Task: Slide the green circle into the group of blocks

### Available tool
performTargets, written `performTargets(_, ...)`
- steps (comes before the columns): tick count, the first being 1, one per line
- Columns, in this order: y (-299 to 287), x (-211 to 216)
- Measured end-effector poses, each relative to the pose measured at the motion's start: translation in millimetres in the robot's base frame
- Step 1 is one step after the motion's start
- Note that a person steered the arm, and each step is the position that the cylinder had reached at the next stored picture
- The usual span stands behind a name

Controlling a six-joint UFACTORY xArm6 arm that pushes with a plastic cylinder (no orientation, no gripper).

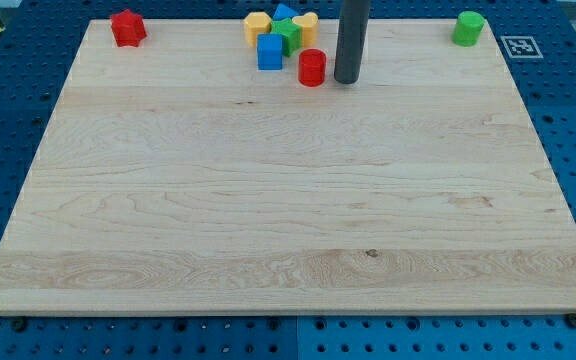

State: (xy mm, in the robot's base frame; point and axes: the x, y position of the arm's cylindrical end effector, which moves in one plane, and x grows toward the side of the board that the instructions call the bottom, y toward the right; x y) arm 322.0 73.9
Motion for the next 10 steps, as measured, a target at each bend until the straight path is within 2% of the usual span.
performTargets(2,-66,0)
performTargets(3,-49,17)
performTargets(4,43,48)
performTargets(5,138,35)
performTargets(6,203,-11)
performTargets(9,211,-130)
performTargets(10,195,-130)
